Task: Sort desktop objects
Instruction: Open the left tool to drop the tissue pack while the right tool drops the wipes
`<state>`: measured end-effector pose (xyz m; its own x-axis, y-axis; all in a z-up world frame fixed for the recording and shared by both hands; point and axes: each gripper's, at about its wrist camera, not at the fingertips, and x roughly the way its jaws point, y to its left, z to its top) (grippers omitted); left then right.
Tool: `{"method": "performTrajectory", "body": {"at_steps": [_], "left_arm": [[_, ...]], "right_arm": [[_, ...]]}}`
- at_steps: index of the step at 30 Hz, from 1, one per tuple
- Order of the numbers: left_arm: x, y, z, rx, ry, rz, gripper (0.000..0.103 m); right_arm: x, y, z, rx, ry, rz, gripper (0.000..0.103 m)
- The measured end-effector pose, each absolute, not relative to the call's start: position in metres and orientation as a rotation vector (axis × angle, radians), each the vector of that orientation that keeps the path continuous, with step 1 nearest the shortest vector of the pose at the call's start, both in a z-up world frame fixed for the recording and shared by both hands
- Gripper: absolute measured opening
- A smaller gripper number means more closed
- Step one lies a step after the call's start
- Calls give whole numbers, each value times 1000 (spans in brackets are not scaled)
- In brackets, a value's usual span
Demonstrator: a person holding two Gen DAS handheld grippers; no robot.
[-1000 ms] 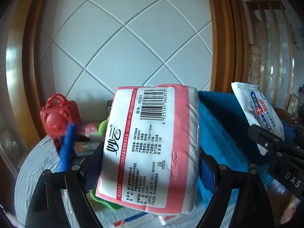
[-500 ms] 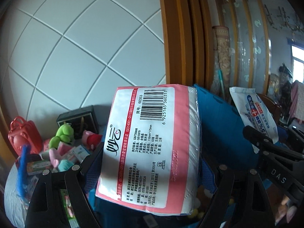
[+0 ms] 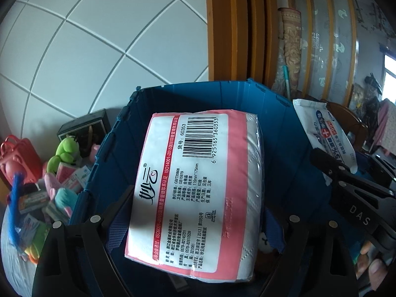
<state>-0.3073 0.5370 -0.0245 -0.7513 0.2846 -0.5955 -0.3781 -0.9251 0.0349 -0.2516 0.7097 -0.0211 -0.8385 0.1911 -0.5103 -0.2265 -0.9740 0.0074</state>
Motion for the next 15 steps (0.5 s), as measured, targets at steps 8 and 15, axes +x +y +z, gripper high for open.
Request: {"method": "performTrajectory", "body": {"at_steps": [8,15], "left_arm": [[-301,543,-25,-794,262,2675,91],[-298,546,-23,-769,288,2696,91]], "right_arm": [[-259,709,-24,-805,96,2818,76],[-263,709,-25,-828,85,2813,76]]}}
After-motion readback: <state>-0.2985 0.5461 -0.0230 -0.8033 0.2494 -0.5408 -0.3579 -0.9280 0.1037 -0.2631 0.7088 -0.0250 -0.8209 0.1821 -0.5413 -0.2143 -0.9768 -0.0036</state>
